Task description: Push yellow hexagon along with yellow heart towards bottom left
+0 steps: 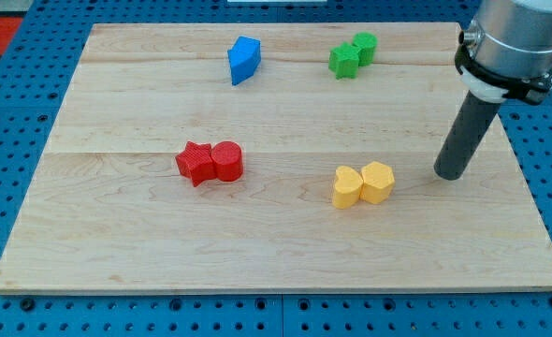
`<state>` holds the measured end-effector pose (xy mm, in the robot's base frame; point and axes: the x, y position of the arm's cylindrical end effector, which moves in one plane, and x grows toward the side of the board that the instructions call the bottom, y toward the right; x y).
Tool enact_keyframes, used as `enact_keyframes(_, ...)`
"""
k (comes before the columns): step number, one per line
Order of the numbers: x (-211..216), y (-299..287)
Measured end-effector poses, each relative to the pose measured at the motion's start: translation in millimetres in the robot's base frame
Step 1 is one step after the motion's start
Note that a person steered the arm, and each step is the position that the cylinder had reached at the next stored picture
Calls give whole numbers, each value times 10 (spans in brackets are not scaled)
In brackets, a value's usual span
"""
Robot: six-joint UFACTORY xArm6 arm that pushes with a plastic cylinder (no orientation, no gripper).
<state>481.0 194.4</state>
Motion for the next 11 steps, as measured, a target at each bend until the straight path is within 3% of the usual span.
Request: enact_keyframes(11,474,-2733)
